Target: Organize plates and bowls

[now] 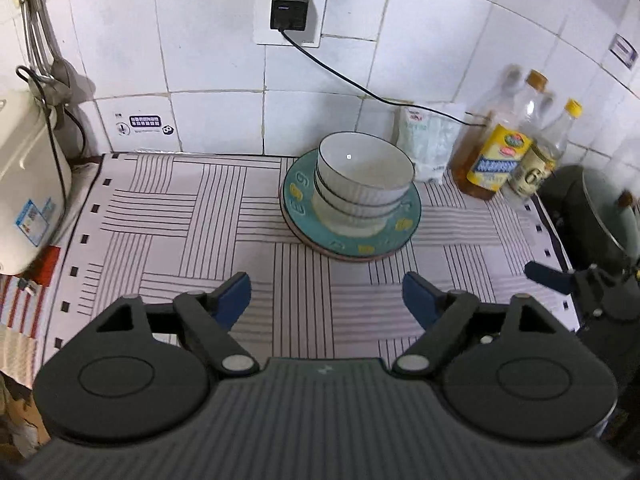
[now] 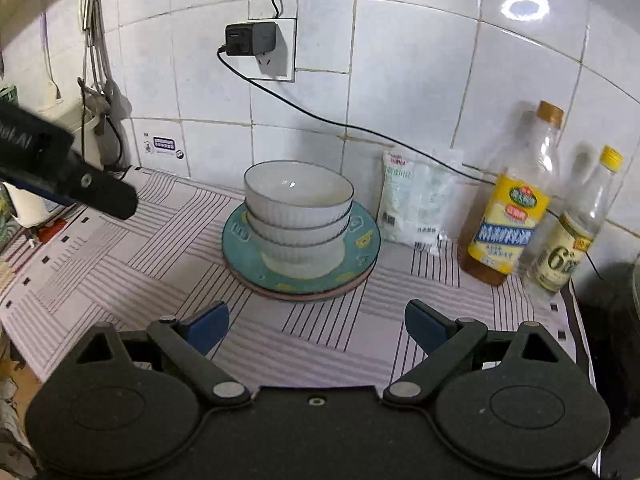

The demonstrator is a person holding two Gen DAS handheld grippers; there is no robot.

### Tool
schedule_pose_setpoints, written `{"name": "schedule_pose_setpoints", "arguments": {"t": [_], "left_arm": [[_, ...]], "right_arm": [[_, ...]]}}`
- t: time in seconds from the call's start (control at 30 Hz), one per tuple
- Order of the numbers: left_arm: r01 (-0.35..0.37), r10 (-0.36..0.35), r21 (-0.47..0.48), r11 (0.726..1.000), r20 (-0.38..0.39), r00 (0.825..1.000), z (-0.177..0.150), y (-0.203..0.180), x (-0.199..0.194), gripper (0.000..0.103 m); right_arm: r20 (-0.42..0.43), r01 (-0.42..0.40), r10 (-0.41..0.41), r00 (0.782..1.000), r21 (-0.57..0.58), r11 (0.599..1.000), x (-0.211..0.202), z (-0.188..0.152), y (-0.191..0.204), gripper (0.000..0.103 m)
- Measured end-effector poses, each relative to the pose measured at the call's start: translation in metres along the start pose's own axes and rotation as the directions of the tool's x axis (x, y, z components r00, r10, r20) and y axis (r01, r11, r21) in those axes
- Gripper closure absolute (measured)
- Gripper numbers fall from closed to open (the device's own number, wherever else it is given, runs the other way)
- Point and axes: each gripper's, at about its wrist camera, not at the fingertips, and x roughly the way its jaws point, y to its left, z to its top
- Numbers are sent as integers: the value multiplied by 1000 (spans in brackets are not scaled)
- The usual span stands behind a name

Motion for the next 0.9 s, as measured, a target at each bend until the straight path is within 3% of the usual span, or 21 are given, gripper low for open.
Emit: {"name": "schedule_pose_setpoints", "arguments": {"t": [0.13,0.3,0.47,0.7,0.9], "left_arm": [[-9,8,44,999,4,1000,-15,-6,-16,16],[-8,6,56,998,27,1000,-31,-9,-35,9],[-20,17,49,999,75,997,-44,-6,-55,6],[-50,46,40,998,106,993,-57,0,-72,6],[-82,76,49,995,124,989,-68,-3,-82,6]], "right_arm": [[-12,22,-22,1000,11,1000,-22,-5,6,6],[-34,0,4,999,117,993,-51,-10,6,6],[-56,42,-32,998,184,982,-76,-17,7,6],[-73,127,-115,991,187,974,-103,-21,13,5],[-36,144,-139,990,203,969,-122,-28,19,5]]}}
